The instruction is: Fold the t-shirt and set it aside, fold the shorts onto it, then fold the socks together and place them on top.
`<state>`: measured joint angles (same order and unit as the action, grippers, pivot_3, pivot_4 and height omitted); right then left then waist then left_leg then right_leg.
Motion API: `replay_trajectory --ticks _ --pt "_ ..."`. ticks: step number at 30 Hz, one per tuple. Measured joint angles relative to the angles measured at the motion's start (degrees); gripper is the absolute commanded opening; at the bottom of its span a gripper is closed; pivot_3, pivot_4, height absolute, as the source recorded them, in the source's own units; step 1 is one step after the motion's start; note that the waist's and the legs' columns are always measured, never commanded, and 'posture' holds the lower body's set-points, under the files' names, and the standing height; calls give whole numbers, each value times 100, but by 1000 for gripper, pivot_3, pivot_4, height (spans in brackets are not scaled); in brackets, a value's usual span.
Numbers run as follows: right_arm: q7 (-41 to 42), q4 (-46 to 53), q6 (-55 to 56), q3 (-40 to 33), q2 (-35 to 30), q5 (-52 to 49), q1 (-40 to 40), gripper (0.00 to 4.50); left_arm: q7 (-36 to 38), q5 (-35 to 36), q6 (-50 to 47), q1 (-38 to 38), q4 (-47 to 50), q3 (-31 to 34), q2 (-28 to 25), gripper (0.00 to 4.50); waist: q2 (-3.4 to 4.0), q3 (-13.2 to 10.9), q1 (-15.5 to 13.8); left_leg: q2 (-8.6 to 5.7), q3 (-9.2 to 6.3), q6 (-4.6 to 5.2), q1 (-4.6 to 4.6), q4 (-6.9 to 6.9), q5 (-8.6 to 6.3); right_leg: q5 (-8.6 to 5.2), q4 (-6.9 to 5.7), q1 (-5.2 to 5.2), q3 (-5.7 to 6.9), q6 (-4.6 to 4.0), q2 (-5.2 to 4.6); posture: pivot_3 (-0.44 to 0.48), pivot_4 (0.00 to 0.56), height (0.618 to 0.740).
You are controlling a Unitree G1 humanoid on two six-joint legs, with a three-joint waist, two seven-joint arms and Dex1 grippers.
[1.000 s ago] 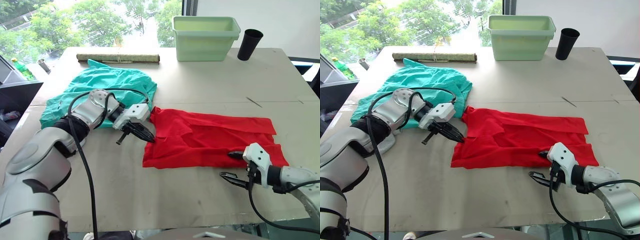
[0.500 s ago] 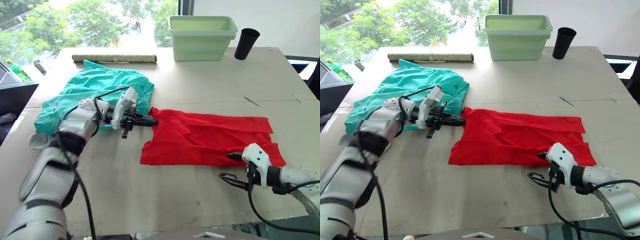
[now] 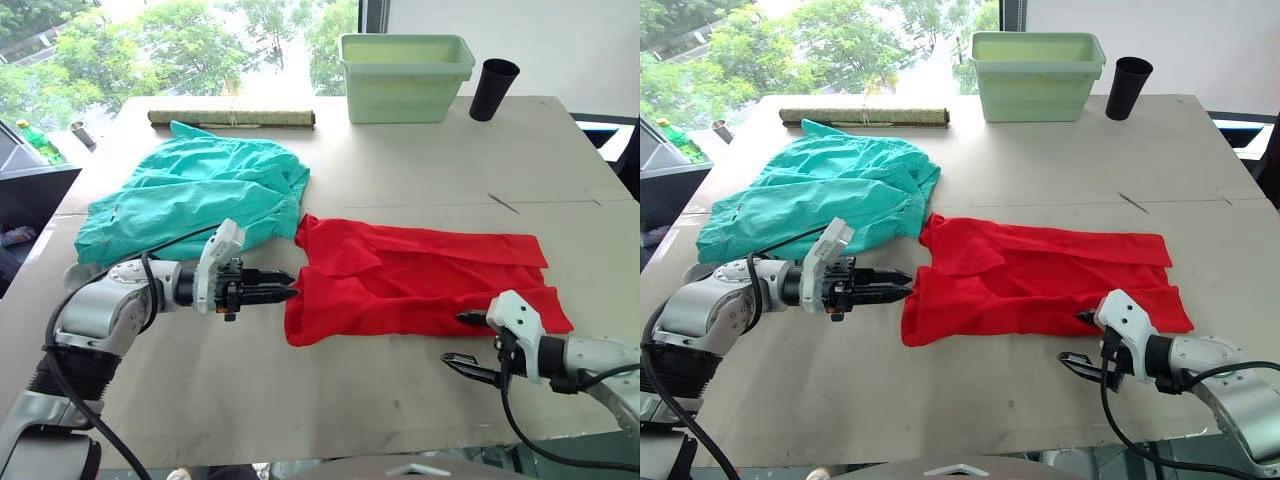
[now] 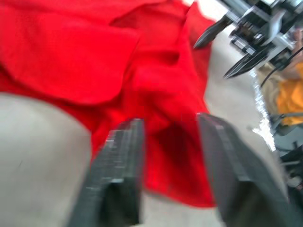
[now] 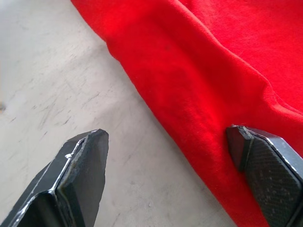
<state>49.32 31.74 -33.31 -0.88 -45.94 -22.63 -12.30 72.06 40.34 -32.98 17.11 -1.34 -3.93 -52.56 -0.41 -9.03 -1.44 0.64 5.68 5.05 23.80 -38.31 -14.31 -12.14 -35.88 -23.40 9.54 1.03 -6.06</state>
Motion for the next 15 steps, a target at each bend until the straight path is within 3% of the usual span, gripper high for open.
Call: replay_trajectory --ticks 6,8,11,14,15 --pt "-10 10 -30 8 11 -37 23 4185 -67 -254 536 3 -301 474 306 2952 1 0 1 0 0 0 1 1 0 0 0 -1 0 0 -1 0 150 727" --pt "-29 85 -65 6 52 -95 6 4185 -129 225 83 -63 -189 800 380 2952 -1 -3 8 1 0 0 5 1 0 0 0 -5 0 0 -1 0 150 727" --pt "-178 387 -208 -263 458 -627 -166 4185 -586 1535 -1086 -470 1058 1289 554 2952 11 -4 15 -4 -1 3 2 7 -2 2 5 2 -1 4 -10 0 150 727" --pt "-607 819 -403 -548 864 -1096 -175 3405 -1274 1664 -1335 -788 2026 931 1166 3011 28 -7 2 -10 0 3 -3 5 -1 4 5 8 -1 7 -14 0 150 727" --pt "-869 975 -538 -751 1027 -1289 -213 2892 -1613 1489 -1301 -920 2178 703 1493 3011 29 -6 -4 -10 1 2 -7 5 -1 4 3 10 -1 7 -13 0 150 727"
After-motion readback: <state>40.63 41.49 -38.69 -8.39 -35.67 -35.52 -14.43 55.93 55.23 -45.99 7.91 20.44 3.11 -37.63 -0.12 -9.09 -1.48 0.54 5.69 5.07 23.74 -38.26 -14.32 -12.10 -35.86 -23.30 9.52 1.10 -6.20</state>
